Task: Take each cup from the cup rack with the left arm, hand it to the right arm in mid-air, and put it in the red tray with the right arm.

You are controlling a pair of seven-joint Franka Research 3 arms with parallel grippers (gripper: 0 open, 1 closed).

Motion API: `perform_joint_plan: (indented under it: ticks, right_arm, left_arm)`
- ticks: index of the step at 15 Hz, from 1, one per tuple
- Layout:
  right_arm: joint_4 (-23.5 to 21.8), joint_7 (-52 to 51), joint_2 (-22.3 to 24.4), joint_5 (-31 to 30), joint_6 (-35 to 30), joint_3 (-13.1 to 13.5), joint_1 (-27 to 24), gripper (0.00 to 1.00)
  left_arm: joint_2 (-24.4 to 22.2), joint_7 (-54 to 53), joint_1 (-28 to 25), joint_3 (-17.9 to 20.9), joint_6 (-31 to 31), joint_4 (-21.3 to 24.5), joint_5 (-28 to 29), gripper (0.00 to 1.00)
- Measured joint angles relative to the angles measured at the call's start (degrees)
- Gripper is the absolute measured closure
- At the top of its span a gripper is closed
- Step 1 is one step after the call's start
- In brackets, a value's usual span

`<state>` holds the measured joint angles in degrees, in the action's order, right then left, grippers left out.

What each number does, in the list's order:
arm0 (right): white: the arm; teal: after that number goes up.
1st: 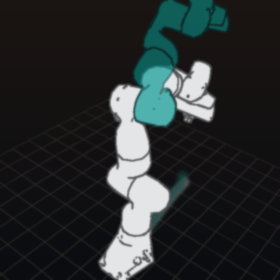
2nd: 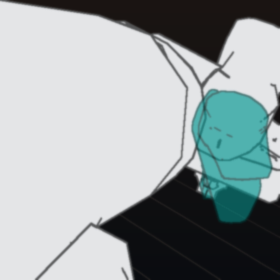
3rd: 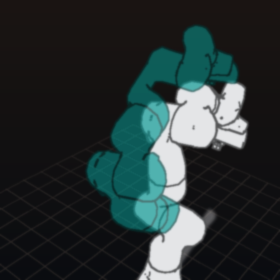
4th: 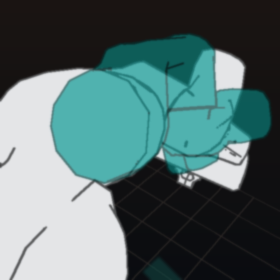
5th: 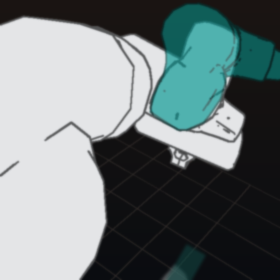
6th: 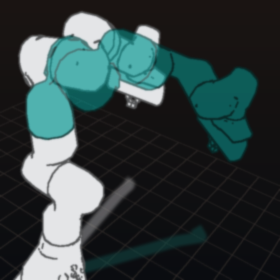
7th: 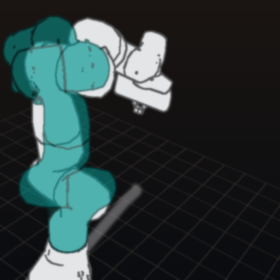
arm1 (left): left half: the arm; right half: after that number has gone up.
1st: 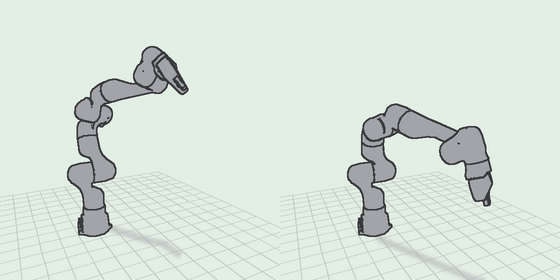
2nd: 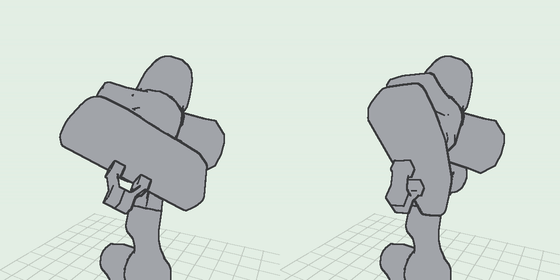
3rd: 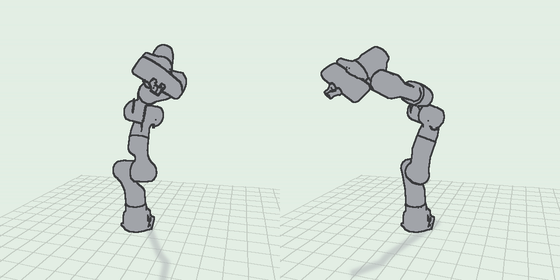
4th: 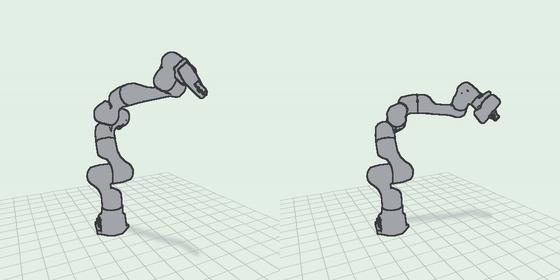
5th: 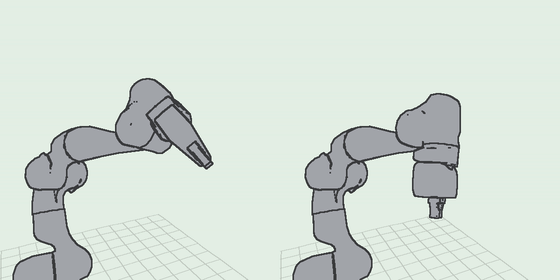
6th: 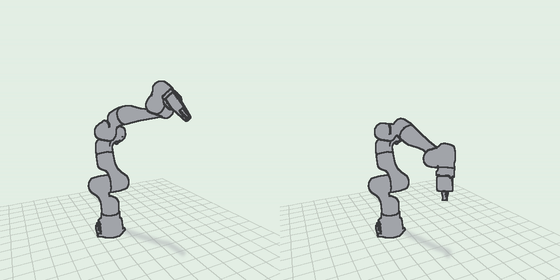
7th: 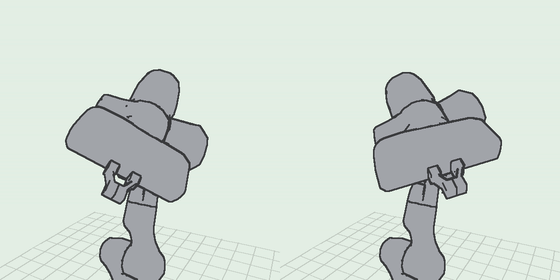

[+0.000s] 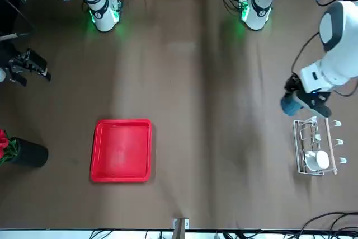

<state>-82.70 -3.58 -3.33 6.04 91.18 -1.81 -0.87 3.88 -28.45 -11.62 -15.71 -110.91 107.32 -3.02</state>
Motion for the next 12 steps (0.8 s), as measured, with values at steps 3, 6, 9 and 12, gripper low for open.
perform_joint_plan:
  ticks: [3, 6, 9, 12]
  right_arm:
    - [-0.1, 0.0, 0.0, -2.0, -0.3, 0.3, -0.3, 0.00]
    - [-0.2, 0.0, -0.2, -2.0, -0.4, 0.3, -0.3, 0.00]
    - [-0.3, 0.0, -0.3, -0.8, -0.5, -0.1, -0.1, 0.00]
    - [-0.5, 0.0, -0.7, 2.8, -1.8, -0.3, 0.1, 0.00]
  left_arm:
    - [0.5, 6.4, 0.4, -6.1, 0.3, -1.1, -12.8, 0.24]
    - [2.4, 9.0, 0.5, -10.3, 0.3, -2.1, -25.0, 0.24]
    - [5.9, 13.4, 0.7, -15.4, 0.3, -4.3, -34.2, 0.24]
    - [10.2, 20.3, 0.9, -20.6, 0.3, -8.8, -38.2, 0.24]
